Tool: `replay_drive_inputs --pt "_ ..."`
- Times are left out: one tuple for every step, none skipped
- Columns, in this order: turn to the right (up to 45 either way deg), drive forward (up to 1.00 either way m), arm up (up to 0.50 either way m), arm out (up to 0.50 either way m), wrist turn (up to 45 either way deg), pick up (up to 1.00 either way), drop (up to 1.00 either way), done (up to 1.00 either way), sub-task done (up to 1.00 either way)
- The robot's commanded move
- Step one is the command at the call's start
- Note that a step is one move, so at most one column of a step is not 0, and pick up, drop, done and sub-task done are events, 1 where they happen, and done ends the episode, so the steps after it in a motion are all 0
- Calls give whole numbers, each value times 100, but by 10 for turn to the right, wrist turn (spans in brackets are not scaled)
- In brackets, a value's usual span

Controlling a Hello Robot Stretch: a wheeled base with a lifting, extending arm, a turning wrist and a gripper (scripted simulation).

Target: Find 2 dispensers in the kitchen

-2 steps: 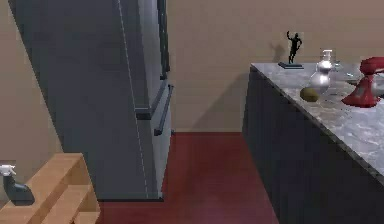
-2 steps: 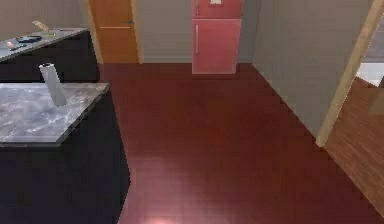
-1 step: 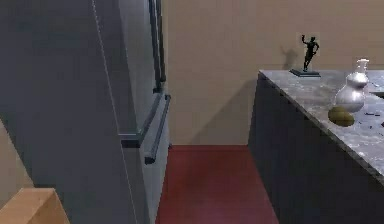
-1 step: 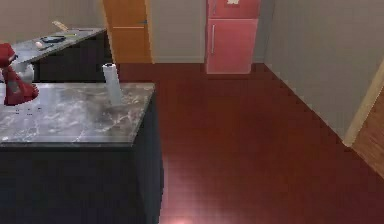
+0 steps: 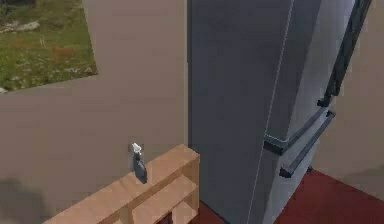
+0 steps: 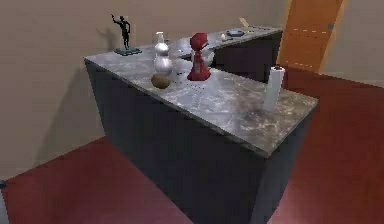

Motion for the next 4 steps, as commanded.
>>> replay_drive_inputs --pt "-150 0 0 0 0 0 0 0 0" --pt "0 0 0 0 0 0 0 0 100" --pt "450 0 0 0 0 0 0 0 0" --pt "450 0 0 0 0 0 0 0 0"
